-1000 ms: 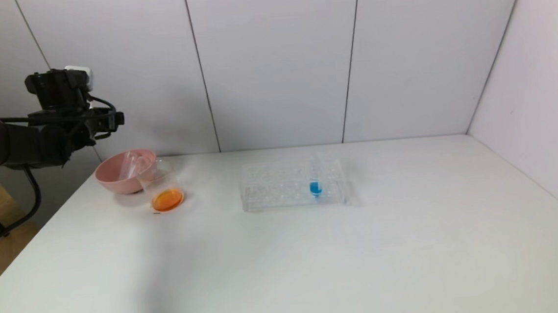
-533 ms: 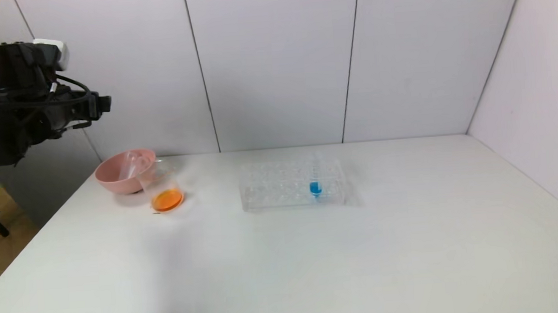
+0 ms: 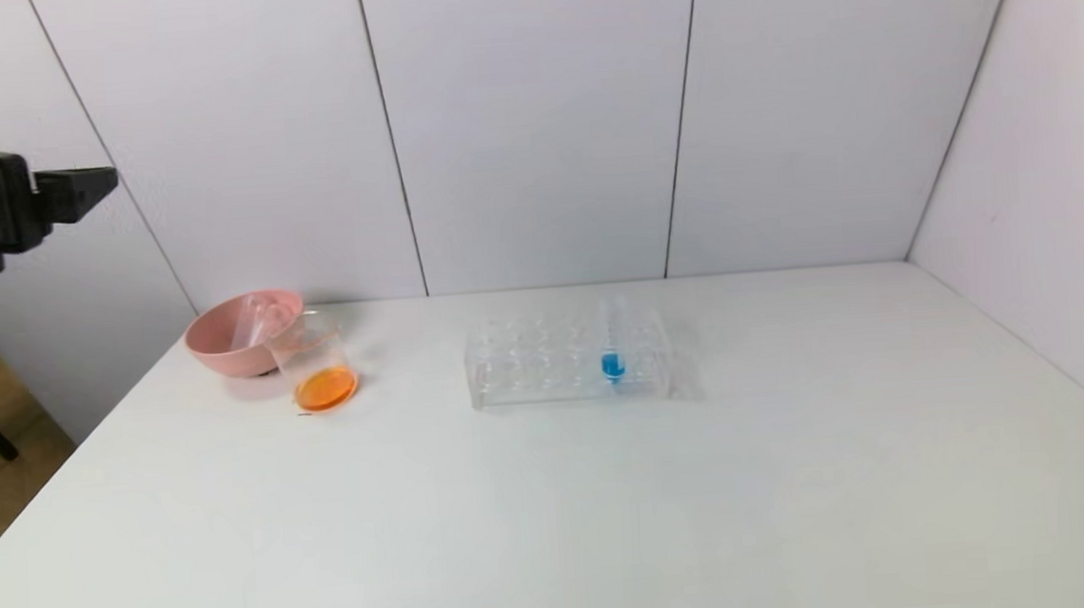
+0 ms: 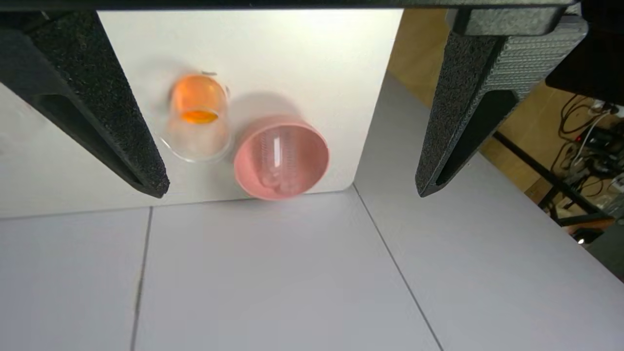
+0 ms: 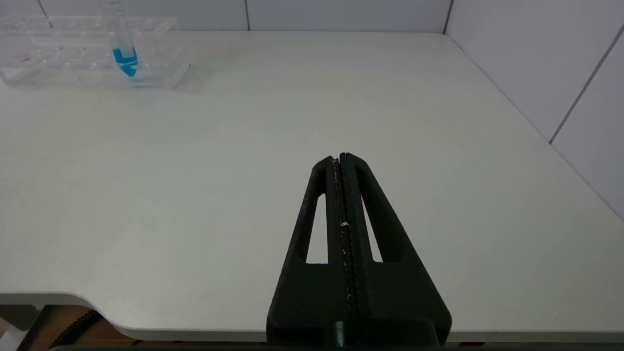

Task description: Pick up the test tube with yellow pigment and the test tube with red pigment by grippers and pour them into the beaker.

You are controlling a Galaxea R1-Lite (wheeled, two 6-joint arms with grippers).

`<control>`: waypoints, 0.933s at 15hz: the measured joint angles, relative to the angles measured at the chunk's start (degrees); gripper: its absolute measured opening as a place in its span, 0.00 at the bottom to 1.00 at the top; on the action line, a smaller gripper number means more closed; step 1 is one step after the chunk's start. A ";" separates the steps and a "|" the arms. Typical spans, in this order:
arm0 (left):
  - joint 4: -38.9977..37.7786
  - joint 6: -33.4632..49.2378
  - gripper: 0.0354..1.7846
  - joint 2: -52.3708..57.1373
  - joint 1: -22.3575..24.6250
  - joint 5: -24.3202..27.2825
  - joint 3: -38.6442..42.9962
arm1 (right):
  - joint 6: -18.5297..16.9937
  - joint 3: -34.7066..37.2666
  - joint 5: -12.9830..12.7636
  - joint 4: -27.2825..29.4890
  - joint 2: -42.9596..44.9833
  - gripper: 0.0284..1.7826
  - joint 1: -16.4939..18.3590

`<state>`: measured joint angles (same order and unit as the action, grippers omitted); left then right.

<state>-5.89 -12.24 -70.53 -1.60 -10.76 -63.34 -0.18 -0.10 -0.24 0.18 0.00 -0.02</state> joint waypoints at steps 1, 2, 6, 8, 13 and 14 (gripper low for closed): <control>3.74 0.04 0.99 5.73 -0.52 1.54 2.07 | 0.02 0.00 0.00 0.00 0.00 0.05 0.00; 7.12 0.01 0.99 11.01 -0.74 3.30 3.89 | 0.02 0.00 -0.02 -0.02 0.00 0.05 0.00; 21.10 0.15 0.99 31.43 -0.29 16.08 13.32 | 0.02 0.00 0.00 0.00 0.00 0.05 0.02; 24.47 0.01 0.99 41.00 1.60 21.85 21.61 | 0.00 0.00 -0.02 0.00 0.00 0.05 0.02; 5.01 -3.83 0.99 56.92 2.97 25.17 43.58 | 0.02 0.00 -0.02 0.00 0.00 0.05 0.00; 1.93 -3.94 0.99 59.14 2.69 24.89 47.14 | 0.00 0.00 -0.02 0.00 0.00 0.05 0.00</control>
<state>-3.96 -16.18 -11.40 1.10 14.13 -16.20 -0.18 -0.10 -0.27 0.18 0.00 -0.02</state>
